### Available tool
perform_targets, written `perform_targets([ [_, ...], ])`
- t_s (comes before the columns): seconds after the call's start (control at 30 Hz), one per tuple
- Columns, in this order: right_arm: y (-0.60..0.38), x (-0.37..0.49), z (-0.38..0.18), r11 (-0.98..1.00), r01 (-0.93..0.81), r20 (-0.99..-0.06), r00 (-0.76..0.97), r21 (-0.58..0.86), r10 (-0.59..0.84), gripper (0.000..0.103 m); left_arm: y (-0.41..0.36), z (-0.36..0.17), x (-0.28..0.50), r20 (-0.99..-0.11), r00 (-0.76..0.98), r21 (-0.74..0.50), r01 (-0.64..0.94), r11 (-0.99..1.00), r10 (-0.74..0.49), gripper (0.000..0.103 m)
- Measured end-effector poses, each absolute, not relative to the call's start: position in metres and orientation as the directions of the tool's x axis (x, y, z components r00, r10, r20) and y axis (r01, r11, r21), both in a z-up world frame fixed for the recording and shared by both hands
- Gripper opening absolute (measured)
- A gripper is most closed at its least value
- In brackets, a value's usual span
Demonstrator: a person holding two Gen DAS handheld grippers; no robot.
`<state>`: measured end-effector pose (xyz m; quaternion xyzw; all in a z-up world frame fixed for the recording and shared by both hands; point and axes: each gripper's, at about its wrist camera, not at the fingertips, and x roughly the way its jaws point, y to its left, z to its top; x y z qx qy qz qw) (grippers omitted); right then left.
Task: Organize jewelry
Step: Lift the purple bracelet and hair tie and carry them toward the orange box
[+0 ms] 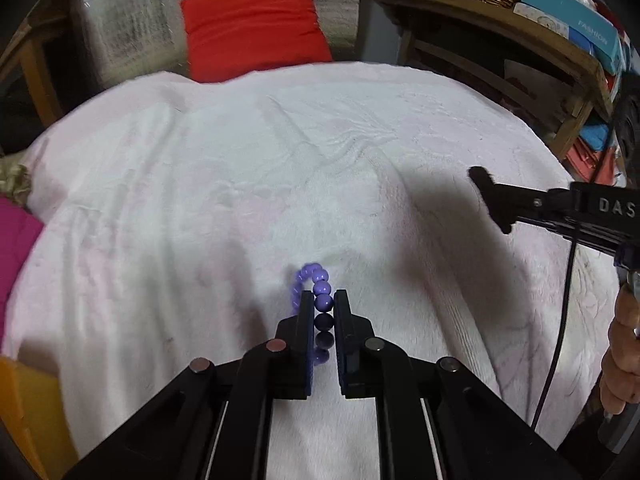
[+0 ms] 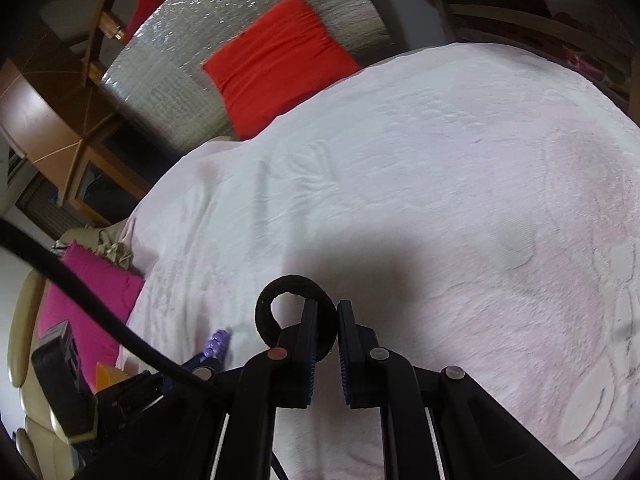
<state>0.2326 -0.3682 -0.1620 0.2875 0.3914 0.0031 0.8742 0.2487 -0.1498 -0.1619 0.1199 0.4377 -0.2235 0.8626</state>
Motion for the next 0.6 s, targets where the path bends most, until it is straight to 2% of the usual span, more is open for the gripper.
perform_targets([
  [0.6, -0.309, 0.227, -0.155, 0.853, 0.123, -0.668, 0.681, 0.507, 0.299, 0.011, -0.104, -0.116, 0.208, -0.679, 0.715, 0.108, 0.318, 0.942, -0.164, 0.010],
])
